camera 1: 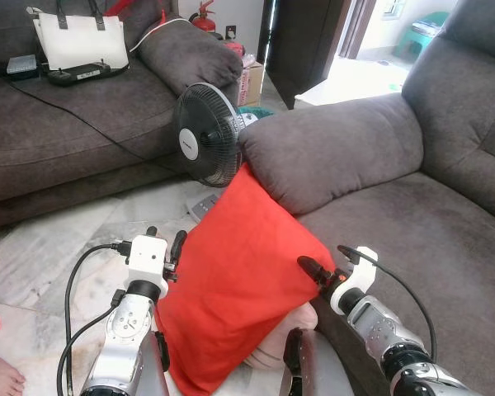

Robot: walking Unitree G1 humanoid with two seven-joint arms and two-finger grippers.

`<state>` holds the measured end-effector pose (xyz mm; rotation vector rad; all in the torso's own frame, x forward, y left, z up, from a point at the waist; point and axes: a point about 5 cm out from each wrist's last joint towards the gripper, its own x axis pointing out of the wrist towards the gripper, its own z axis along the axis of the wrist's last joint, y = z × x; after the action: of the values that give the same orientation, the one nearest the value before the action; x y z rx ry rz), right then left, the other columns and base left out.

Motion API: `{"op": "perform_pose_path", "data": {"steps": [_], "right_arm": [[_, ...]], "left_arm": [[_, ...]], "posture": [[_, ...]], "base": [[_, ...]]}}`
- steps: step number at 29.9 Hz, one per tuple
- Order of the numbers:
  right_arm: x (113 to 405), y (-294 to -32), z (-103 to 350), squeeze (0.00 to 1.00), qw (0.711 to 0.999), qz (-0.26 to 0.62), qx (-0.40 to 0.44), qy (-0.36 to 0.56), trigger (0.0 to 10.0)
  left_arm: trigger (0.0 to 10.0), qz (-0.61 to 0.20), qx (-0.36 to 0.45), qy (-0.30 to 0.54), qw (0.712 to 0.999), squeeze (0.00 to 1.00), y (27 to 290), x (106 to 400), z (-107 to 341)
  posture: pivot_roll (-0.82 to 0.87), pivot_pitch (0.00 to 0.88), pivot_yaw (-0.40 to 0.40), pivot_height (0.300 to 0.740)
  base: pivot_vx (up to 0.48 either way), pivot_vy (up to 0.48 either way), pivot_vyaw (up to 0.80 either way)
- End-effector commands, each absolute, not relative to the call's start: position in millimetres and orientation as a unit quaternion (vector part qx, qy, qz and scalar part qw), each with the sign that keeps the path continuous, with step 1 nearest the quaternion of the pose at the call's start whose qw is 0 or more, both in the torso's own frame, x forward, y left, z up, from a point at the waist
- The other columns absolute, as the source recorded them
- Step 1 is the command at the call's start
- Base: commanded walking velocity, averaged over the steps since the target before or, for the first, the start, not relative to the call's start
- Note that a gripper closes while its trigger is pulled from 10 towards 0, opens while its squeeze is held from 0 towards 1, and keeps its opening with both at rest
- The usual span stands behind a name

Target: Move the pillow to the sofa from floor

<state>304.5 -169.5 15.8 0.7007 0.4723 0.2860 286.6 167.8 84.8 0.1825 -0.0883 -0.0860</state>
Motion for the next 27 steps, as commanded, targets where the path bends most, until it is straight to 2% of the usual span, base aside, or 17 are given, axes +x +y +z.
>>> {"op": "perform_pose_path", "data": {"steps": [1, 27], "right_arm": [[307.5, -174.0, 19.8, 0.0, 0.905, 0.135, 0.339, 0.219, 0.0], [304.6, -179.6, 18.9, 0.0, 0.91, 0.147, 0.319, 0.221, 0.0]], "left_arm": [[10.0, -0.045, 0.09, -0.04, 0.994, 0.0, 164.5, 285.4, 84.3], [10.0, -0.05, 0.086, -0.036, 0.994, 0.0, 161.3, 288.4, 82.6]], "posture": [[0.15, 0.0, -0.147, 0.5], [0.13, 0.0, -0.151, 0.5]], "base": [[0.0, 0.0, 0.0], [0.0, 0.0, 0.0]]}}
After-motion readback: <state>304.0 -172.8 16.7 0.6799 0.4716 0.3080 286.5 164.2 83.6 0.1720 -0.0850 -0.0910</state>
